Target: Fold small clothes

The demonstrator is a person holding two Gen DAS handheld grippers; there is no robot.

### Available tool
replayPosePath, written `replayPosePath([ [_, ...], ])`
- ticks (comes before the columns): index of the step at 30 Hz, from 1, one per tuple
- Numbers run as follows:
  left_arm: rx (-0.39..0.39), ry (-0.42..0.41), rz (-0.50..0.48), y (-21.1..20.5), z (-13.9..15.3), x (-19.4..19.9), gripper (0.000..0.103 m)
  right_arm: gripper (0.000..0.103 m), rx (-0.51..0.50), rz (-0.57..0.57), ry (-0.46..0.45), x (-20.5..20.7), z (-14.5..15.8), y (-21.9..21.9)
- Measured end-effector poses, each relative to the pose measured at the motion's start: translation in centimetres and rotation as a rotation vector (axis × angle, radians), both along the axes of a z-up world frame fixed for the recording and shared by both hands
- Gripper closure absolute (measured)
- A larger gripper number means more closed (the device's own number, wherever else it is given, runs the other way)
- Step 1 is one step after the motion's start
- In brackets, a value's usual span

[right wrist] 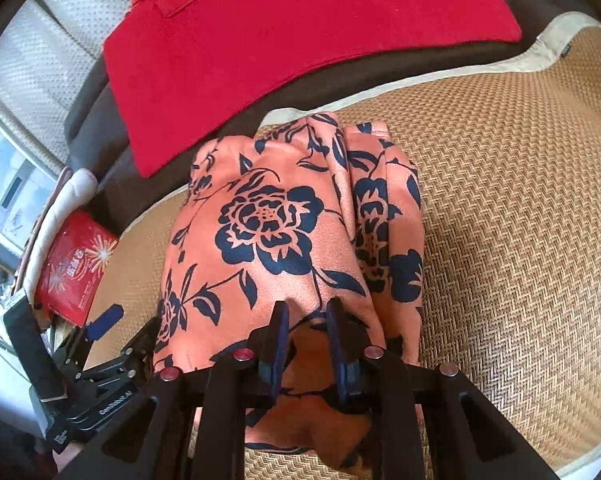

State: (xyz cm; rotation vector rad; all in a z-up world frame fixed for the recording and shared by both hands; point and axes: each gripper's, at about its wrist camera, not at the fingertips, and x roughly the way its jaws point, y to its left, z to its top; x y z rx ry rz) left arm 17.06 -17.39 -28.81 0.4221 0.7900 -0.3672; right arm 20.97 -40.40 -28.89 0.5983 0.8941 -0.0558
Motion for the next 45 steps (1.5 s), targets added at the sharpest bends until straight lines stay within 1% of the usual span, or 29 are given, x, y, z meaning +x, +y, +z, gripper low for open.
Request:
replayPosePath([
  [2,0.005,-0.007,0.001,-0.1,-0.1,-0.1,0.014,0.079,0.023,-0.005,-0.003,-0.1,-0.3,-0.5],
  [6,-0.008,0.003,0.008,0.0,-0.4,0.2,0.012,0.079,0.074,-0.024,-0.012,-0.3,-0.6,-1.5],
  [9,-0.014,0.008,0.012,0.3,-0.6,0.5,0.01,0.079,0.076,-0.021,-0.013,-0.1,-0.9,-1.5],
  [11,-0.013,0.01,0.011,0.0,0.0,0.1,0.01,0.079,0.076,-0.02,-0.013,-0.1,-0.8,-1.4],
  [18,-0.011,0.02,0.011,-0.8,-0.4,1.3,0.009,0.079,0.1,-0.019,-0.006,1.4,-1.3,-1.9],
  [27,-0.019,0.03,0.031,-1.6,-0.7,2.2,0.007,0.08,0.094,-0.002,-0.006,2.5,-1.5,-2.3],
  [29,-0.021,0.033,0.035,-1.6,-0.4,2.3,0.007,0.08,0.093,-0.002,-0.008,2.4,-1.5,-2.3],
  [31,-0.038,0.027,0.035,-1.6,0.4,2.5,0.007,0.081,0.085,-0.007,-0.013,2.3,-1.3,-2.1],
  [33,-0.097,-0.014,0.035,-1.1,1.9,2.7,0.007,0.08,0.053,-0.007,-0.015,2.2,-0.6,-1.7],
  [34,-0.124,-0.041,0.044,-0.8,2.7,2.8,0.007,0.078,0.035,-0.002,-0.019,2.2,0.0,-1.4],
  [35,-0.146,-0.065,0.056,-0.8,3.3,3.4,0.007,0.078,0.033,-0.001,-0.047,2.1,0.8,-1.2],
  [36,-0.146,-0.066,0.065,-0.9,3.3,3.9,0.007,0.078,0.045,-0.003,-0.091,2.0,1.5,-1.2],
  [38,-0.125,-0.03,0.096,-1.6,2.5,5.6,0.007,0.078,0.054,-0.022,-0.165,2.5,3.0,-1.5],
  [40,-0.119,0.022,0.124,-2.1,1.4,7.0,0.007,0.078,0.022,-0.059,-0.186,3.7,3.8,-1.8],
  [42,-0.115,0.058,0.131,-2.8,0.3,8.1,0.007,0.078,0.046,-0.081,-0.177,5.0,3.4,-2.3],
  [43,-0.106,0.063,0.128,-3.0,-0.1,8.3,0.007,0.078,0.064,-0.093,-0.166,5.6,2.9,-2.6],
  [44,-0.085,0.073,0.12,-3.4,-0.7,8.6,0.007,0.078,0.074,-0.106,-0.141,6.5,2.3,-2.9],
  [45,-0.077,0.075,0.115,-3.6,-1.1,8.7,0.007,0.078,0.078,-0.117,-0.084,7.6,1.1,-3.2],
])
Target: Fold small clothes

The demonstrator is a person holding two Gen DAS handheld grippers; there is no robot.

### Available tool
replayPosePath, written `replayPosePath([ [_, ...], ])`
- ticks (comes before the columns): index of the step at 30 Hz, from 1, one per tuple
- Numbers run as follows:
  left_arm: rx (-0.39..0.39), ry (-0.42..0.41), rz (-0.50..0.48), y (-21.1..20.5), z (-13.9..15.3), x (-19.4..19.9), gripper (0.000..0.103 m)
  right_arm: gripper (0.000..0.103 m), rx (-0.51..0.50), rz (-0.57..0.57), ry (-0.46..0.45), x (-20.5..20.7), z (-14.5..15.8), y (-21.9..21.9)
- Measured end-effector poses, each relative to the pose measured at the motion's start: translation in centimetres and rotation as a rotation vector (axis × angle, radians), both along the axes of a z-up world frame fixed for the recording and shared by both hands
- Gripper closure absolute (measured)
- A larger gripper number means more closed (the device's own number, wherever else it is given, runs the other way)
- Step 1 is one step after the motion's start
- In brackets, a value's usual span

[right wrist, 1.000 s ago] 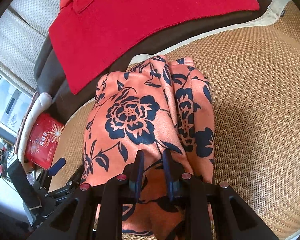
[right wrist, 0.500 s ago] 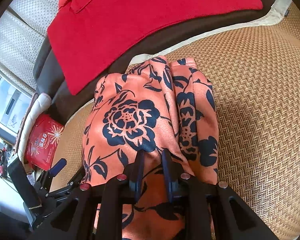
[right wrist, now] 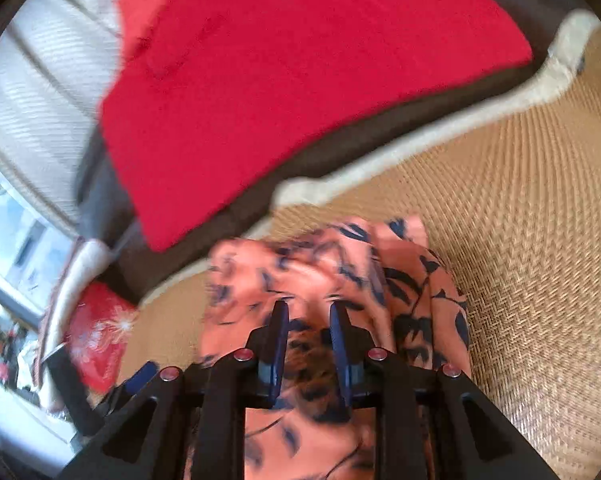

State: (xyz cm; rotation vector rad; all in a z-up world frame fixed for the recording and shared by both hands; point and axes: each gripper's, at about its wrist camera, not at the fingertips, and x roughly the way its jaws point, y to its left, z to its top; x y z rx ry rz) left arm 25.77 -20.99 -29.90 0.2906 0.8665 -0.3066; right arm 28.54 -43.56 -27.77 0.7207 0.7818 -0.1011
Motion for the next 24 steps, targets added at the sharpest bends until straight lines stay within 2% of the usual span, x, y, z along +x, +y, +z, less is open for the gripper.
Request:
replayPosePath([
  [1,-0.003,-0.01,0.002,0.0,0.0,0.0,0.007,0.079,0.011,0.002,0.06,1.0,-1.3,-0.2],
  [2,-0.005,-0.011,0.001,0.0,0.0,0.0,0.007,0.079,0.035,0.003,0.061,1.6,-2.3,-0.4],
  [5,-0.01,-0.012,-0.008,0.3,0.3,-0.1,0.007,0.08,0.048,0.0,0.045,1.6,-1.9,-0.6],
  [12,-0.002,-0.023,-0.004,1.5,0.4,-0.6,0.007,0.078,-0.019,0.029,-0.017,-0.3,0.1,0.8],
  [13,-0.038,-0.035,-0.024,1.7,0.5,-1.1,0.007,0.078,-0.024,0.035,-0.031,-0.7,0.4,1.3],
  [17,-0.022,-0.052,-0.033,1.5,0.7,-1.6,0.007,0.078,-0.05,0.087,-0.056,-1.3,1.4,2.9],
  [19,-0.021,-0.053,-0.034,1.4,0.7,-1.8,0.007,0.078,-0.07,0.113,-0.042,-1.1,1.3,3.7],
  [22,-0.019,-0.053,-0.033,1.3,0.7,-1.9,0.007,0.078,-0.094,0.14,0.037,0.0,-0.3,4.7],
  [24,-0.018,-0.054,-0.037,1.1,0.7,-1.9,0.007,0.079,-0.088,0.143,0.042,0.3,-0.7,4.6],
])
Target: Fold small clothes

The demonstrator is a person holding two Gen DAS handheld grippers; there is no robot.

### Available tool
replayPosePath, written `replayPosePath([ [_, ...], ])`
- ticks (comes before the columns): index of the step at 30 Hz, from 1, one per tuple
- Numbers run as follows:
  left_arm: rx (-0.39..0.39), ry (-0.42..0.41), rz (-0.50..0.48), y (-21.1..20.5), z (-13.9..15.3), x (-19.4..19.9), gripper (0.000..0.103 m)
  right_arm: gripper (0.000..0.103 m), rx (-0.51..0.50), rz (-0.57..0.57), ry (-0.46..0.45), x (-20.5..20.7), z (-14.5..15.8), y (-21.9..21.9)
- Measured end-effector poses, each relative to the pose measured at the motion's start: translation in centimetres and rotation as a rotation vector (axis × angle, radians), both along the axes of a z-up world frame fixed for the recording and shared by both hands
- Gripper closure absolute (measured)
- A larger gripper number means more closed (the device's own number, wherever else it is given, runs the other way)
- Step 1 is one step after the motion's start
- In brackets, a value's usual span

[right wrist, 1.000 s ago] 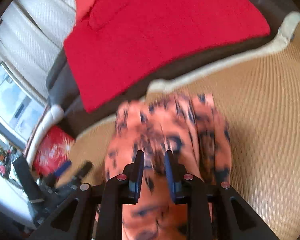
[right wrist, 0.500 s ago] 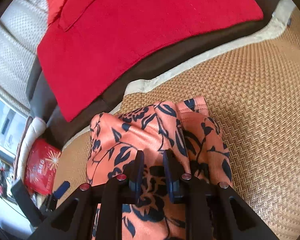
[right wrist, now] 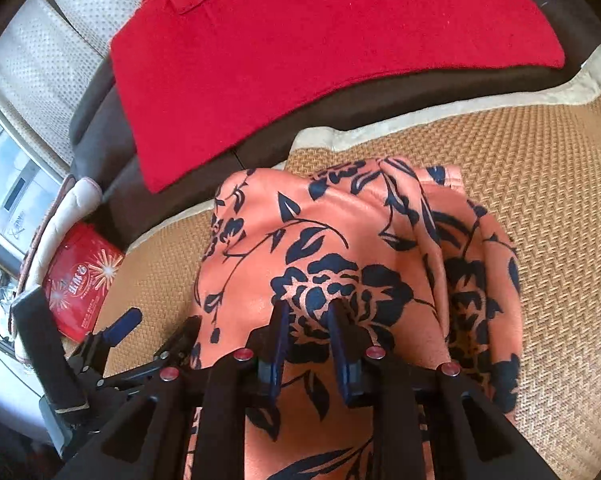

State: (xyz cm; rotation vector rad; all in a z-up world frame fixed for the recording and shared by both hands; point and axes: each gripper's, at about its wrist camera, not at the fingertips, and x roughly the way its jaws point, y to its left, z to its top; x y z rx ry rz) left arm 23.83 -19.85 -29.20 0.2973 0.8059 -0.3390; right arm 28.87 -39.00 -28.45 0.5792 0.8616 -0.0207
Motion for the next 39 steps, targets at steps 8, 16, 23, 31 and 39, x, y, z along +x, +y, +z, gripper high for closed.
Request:
replayPosePath([
  [8,-0.006,0.007,-0.002,0.0,0.2,0.0,0.007,0.079,0.033,0.015,-0.01,-0.2,-0.3,-1.0],
  [16,-0.038,-0.025,-0.031,1.7,2.1,-2.5,0.007,0.078,-0.009,0.033,-0.044,-2.3,1.4,0.2],
  [23,-0.057,0.073,-0.075,2.6,1.0,-5.1,0.007,0.078,-0.057,0.048,-0.046,-5.0,2.1,2.6],
  [31,-0.028,0.023,-0.061,2.6,0.6,-6.2,0.007,0.076,-0.013,-0.004,-0.008,-6.7,0.7,2.2],
  [39,-0.033,-0.042,-0.033,3.9,2.1,-8.1,0.007,0.076,-0.055,-0.03,-0.03,-10.2,1.8,3.0],
])
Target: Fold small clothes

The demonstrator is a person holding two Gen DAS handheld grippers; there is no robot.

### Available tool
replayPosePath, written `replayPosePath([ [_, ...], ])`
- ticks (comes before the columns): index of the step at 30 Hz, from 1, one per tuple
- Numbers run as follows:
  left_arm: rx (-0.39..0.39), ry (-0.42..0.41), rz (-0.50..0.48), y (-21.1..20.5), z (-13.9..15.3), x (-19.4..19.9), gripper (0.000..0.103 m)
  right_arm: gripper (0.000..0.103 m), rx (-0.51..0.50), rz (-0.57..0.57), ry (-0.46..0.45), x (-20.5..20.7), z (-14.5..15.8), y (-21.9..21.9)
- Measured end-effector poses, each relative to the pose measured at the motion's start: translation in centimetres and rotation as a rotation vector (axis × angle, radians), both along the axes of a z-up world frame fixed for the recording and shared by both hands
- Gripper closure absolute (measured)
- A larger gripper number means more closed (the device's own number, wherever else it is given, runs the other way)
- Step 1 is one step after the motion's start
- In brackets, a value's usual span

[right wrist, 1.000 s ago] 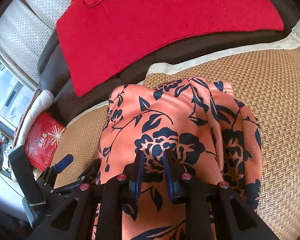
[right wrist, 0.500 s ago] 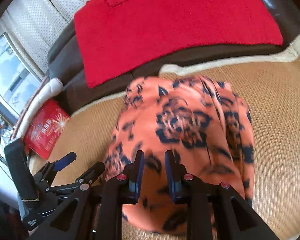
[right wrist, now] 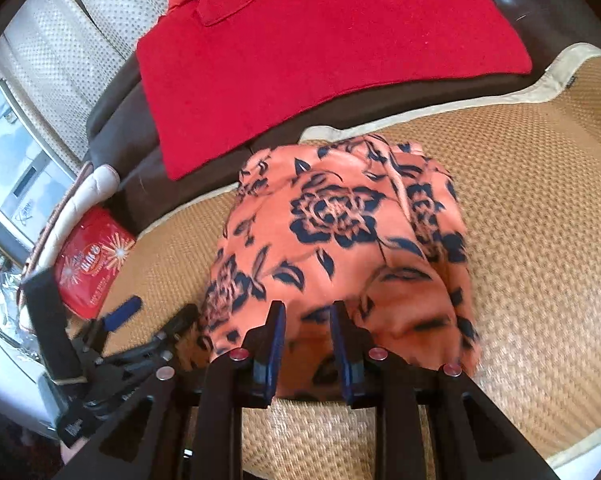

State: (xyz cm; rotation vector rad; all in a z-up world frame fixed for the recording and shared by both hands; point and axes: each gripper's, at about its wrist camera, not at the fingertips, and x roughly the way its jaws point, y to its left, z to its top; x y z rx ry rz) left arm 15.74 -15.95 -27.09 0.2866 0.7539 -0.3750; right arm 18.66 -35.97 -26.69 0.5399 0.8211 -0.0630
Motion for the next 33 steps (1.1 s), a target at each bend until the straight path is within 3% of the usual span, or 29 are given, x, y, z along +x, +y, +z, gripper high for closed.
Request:
replayPosePath([
  [7,0.06,0.004,0.018,0.1,-1.6,-0.4,0.007,0.076,0.037,-0.02,0.109,0.4,-3.6,-0.2],
  [26,0.013,-0.028,0.035,-0.1,-0.5,0.4,0.006,0.076,0.055,-0.032,0.097,0.1,-3.7,-0.3],
  [29,-0.011,-0.035,0.033,-0.1,-0.1,0.3,0.006,0.076,0.05,-0.038,0.079,-0.1,-3.3,-0.3],
  [33,-0.02,-0.043,0.032,-0.2,0.2,0.3,0.006,0.076,0.021,-0.05,-0.021,-1.0,-1.7,-0.1],
])
